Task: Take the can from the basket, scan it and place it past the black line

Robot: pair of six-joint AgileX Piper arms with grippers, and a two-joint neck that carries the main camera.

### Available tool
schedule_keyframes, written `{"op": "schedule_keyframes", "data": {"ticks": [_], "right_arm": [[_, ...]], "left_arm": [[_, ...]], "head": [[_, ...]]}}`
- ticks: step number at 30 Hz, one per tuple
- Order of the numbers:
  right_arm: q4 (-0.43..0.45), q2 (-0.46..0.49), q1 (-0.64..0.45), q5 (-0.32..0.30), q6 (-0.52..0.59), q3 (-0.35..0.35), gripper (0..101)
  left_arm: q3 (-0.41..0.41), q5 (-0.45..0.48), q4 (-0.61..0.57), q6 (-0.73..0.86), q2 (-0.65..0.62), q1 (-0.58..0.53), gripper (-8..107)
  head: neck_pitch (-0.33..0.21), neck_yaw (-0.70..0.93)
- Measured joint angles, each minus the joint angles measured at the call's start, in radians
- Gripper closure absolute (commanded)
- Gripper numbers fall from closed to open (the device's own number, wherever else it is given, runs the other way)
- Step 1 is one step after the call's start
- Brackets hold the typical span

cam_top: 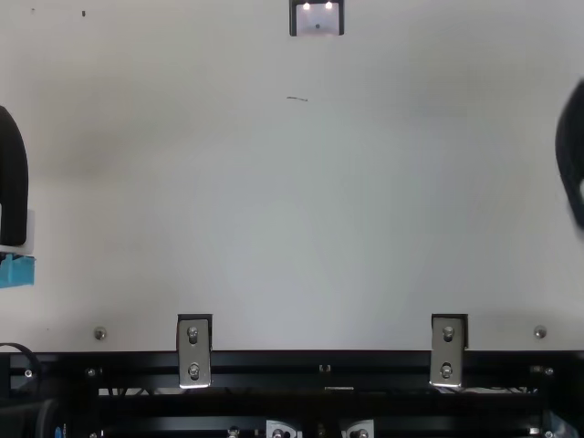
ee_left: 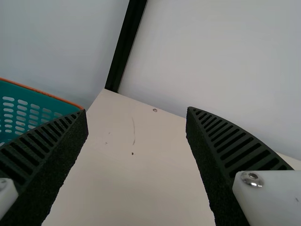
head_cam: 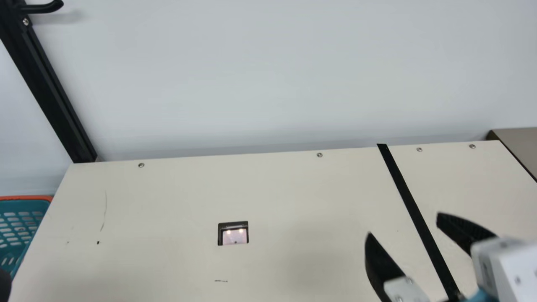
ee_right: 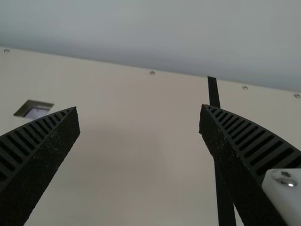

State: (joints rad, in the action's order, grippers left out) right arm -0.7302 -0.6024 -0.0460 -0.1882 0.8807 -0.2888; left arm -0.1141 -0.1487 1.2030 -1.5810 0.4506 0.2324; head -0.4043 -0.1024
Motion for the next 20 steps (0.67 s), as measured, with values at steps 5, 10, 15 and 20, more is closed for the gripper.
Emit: {"op": "schedule_keyframes", "data": {"ticks": [5,10,15,20], "right_arm": [[0.092,0.163,-0.036,-0.083,-0.068,0.106,0],[0.093,0.202,-0.036,-0.091,-0.068,0.110,0],[0.093,0.202,-0.036,-0.093,-0.068,0.110,0],[0.093,0.202,-0.036,-0.093,-0.068,0.110,0]], "left_arm": [[0.000,0.000,0.000,0.000,0.000,0.000,9],[0.000,0.000,0.000,0.000,0.000,0.000,9],[0.000,0.000,0.000,0.000,0.000,0.000,9],[0.000,0.000,0.000,0.000,0.000,0.000,9]], "head": [[0.000,-0.005],[0.005,-0.005],[0.000,0.000],[0.005,0.000]]}}
